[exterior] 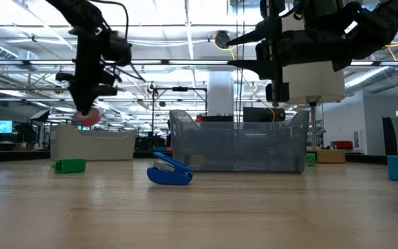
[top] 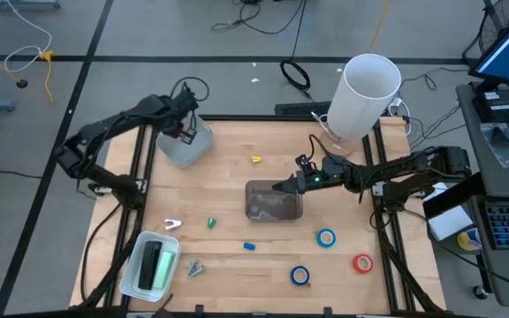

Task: Pick and place Stapler, Stapler remover, tape
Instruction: Put the pink tape into the grey bin, then put the light blue tape into the grey bin

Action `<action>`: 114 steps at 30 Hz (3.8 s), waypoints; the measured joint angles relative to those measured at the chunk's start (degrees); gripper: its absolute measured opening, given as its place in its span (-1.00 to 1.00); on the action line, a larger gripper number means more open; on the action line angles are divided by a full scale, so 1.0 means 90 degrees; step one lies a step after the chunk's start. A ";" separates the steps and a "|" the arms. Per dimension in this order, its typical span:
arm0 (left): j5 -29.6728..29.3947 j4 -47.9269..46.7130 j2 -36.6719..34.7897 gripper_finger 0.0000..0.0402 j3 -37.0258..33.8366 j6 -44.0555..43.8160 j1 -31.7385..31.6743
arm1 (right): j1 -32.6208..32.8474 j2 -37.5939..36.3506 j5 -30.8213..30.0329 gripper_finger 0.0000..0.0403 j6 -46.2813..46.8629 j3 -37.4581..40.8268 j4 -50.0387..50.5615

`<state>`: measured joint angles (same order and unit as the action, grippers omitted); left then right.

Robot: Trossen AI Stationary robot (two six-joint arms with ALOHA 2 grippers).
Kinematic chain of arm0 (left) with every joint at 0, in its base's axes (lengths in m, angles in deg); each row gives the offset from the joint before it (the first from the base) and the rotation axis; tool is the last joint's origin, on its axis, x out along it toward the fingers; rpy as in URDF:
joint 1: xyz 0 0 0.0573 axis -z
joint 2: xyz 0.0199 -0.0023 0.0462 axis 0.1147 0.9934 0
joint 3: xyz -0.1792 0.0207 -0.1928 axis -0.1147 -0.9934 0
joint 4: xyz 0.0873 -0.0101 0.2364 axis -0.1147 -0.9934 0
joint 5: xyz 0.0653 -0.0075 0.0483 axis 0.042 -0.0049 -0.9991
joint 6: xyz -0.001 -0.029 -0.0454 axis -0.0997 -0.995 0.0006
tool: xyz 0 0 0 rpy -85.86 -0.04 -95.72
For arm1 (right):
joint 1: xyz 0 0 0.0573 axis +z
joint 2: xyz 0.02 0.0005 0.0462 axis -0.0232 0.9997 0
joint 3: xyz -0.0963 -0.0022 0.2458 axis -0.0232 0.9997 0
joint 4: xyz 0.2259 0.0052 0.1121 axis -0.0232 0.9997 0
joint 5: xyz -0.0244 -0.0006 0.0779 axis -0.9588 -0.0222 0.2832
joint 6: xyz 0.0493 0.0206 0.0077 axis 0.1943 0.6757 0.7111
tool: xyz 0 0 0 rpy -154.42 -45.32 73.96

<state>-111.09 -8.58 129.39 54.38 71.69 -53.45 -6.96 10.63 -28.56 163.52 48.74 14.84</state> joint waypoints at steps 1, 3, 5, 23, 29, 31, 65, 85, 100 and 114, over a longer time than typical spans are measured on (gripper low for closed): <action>-0.0009 -0.0110 0.0064 -0.84 0.0004 -0.0001 -0.0046 | 0.0000 0.0000 -0.0001 -0.35 0.0000 0.0000 0.0001; -0.0002 -0.0328 0.0211 -0.84 0.0001 -0.0001 -0.0117 | 0.0000 0.0000 -0.0001 -0.36 0.0000 0.0000 0.0001; 0.0091 -0.0382 0.0280 -0.84 -0.0044 -0.0002 -0.0145 | 0.0000 0.0000 -0.0001 -0.36 0.0000 0.0000 0.0001; -0.0096 -0.0492 0.1431 -0.84 -0.0079 -0.0001 -0.0055 | 0.0000 0.0000 -0.0001 -0.37 -0.0141 0.0000 0.0005; -0.0089 -0.0520 0.1694 -0.81 -0.0078 -0.0051 -0.0055 | 0.0000 0.0000 -0.0001 -0.37 -0.0136 0.0000 0.0003; -0.0109 -0.0524 0.1731 -0.77 -0.0078 -0.0053 -0.0052 | 0.0000 0.0000 -0.0001 -0.37 -0.0134 0.0000 0.0003; 0.0140 -0.0699 0.1754 -0.26 -0.0078 -0.0014 -0.0052 | 0.0000 -0.0005 -0.0001 -0.37 -0.0119 0.0000 0.0005; 0.0414 -0.1937 0.1749 -0.25 0.2115 0.0194 0.0497 | -0.0002 -0.0005 0.0467 -0.38 -0.0377 0.0000 0.0008; 0.0770 -0.0969 0.1745 -0.25 0.2601 0.0821 0.1952 | 0.0012 -0.0005 0.0995 -0.38 -0.0699 0.0000 -0.0268; 0.1485 0.1444 0.0052 -0.25 0.1472 0.0491 0.3130 | 0.0689 -0.1487 -0.0115 -0.38 -0.2049 -0.0005 0.1519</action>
<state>-97.73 4.42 129.85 67.63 76.11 -25.28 -0.76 -2.75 -29.60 145.08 48.70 28.51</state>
